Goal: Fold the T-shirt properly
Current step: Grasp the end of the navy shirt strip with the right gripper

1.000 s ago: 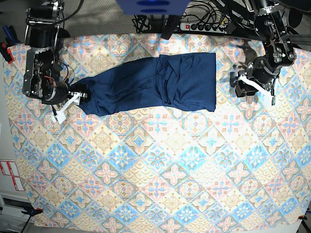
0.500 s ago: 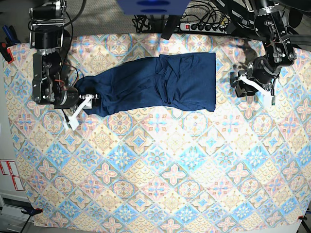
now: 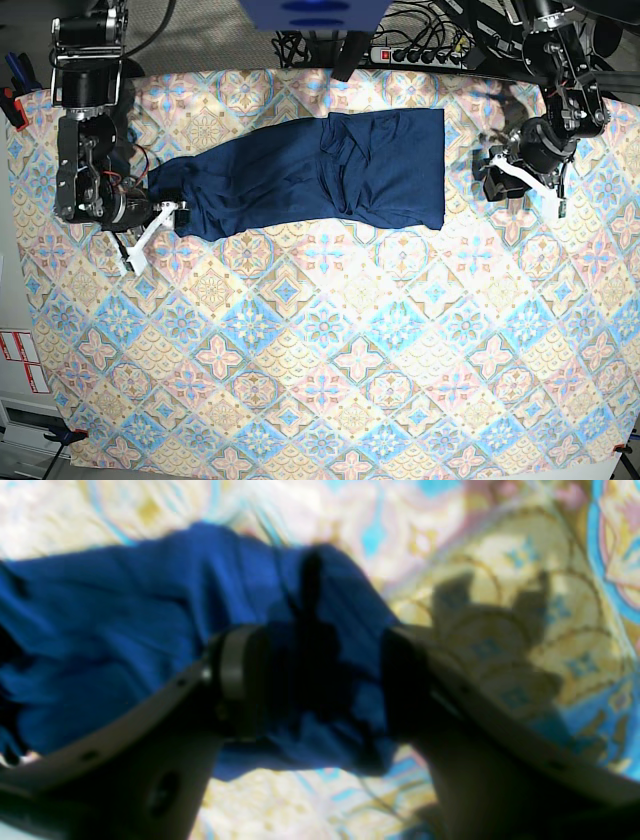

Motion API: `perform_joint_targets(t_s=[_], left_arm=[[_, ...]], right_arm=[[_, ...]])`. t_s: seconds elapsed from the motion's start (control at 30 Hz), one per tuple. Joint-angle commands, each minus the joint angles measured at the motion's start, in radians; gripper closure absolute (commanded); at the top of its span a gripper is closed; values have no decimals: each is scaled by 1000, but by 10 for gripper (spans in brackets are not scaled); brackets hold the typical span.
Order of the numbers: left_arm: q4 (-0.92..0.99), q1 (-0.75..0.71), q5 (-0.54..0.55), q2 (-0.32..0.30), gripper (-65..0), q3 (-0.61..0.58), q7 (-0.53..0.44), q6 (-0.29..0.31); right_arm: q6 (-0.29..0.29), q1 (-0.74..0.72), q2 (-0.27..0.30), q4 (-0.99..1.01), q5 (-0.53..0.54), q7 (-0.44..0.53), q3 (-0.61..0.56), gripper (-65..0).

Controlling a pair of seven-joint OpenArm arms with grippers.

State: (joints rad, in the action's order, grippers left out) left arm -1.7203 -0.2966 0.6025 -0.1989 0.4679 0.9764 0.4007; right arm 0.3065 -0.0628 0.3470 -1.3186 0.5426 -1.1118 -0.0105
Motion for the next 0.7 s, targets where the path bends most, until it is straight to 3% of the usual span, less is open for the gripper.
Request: perform_joint_targets(t_s=[0.0, 0.3, 0.67], left_arm=[[-20, 7, 12, -10, -222, 4, -20, 7], [-20, 7, 12, -10, -222, 4, -20, 7], [-20, 4, 12, -10, -222, 4, -20, 7]], right_arm=[[4, -19, 13, -22, -3, 12, 7, -339], [4, -19, 14, -25, -23, 9, 4, -440], [4, -19, 13, -16, -25, 20, -3, -443]])
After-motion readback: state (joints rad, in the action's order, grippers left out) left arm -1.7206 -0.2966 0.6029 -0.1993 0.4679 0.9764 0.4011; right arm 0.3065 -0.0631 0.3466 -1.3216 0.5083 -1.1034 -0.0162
